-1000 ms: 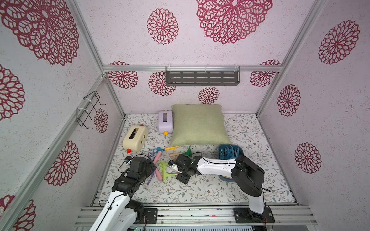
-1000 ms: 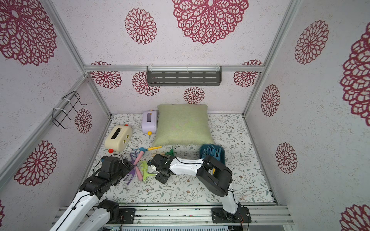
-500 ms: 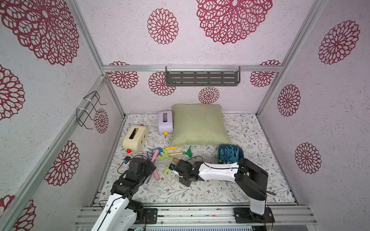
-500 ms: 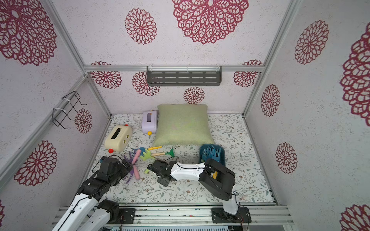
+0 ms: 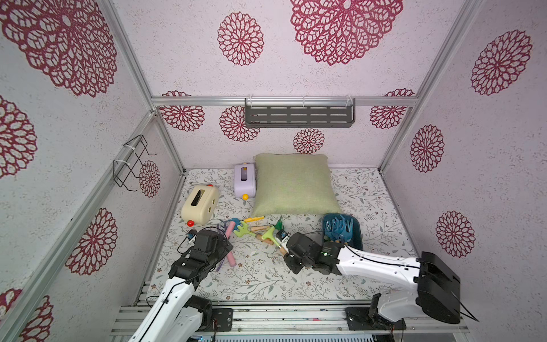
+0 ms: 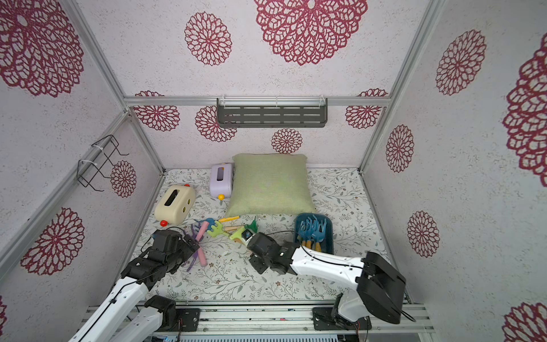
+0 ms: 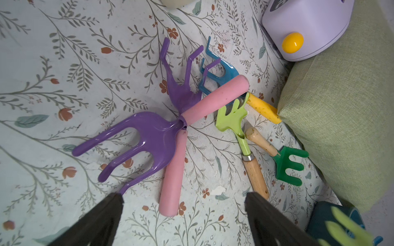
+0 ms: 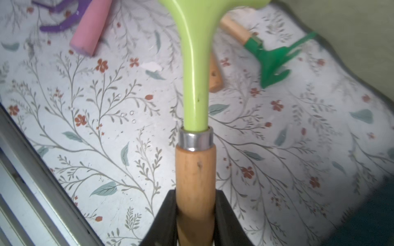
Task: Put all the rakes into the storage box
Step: Place the rake in the storage box.
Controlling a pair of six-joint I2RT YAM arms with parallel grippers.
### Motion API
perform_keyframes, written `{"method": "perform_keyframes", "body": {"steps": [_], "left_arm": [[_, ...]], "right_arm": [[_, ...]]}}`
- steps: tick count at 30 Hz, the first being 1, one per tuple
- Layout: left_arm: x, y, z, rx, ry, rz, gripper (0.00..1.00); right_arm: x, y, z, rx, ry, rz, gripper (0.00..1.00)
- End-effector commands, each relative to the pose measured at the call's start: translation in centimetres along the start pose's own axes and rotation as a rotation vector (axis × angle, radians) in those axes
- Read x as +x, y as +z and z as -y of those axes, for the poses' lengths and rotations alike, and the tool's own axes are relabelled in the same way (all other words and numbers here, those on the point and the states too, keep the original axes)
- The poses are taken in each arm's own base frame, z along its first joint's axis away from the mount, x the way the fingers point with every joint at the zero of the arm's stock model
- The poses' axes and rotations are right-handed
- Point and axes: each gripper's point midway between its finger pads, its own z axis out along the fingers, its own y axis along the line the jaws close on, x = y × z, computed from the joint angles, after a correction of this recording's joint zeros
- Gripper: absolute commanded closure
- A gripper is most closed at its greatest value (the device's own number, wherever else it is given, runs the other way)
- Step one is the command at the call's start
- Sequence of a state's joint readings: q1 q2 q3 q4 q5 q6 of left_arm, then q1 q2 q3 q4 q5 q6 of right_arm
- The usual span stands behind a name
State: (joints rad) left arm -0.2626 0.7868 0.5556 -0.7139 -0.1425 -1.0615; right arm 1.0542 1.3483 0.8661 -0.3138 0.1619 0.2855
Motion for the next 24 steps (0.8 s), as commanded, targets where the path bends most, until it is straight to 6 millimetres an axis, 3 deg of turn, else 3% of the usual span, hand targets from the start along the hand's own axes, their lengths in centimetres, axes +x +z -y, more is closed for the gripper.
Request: {"method": "perform_keyframes", "body": {"steps": [1, 6, 11, 17, 24], "left_arm": [[-1.5, -0.2, 2.0, 0.032, 0.024, 0.027, 0.03], [-1.7, 0.6, 3.2, 0.021, 0.053, -0.005, 0.03], [-1.2, 1.6, 5.0, 0.071, 0.040, -0.038, 0.03], [-0.9, 1.7, 6.9, 0.106, 0.043, -0.051, 0.03], [-0.3, 2.1, 7.1, 0.096, 0.043, -0.057, 0.03]], "right_arm": [[-1.6, -2.8, 4.7, 0.068, 0.291, 0.119, 0.94], [1.3, -5.7, 11.8, 0.234, 0.625, 0.152, 0.94], [4.8, -6.8, 15.1, 0.358, 0.803, 0.098, 0.94], [8.4, -7.2, 17.5, 0.503, 0.909, 0.008, 0.99], [9.3, -7.7, 18.1, 0.528, 0.917, 0.003, 0.98]]}}
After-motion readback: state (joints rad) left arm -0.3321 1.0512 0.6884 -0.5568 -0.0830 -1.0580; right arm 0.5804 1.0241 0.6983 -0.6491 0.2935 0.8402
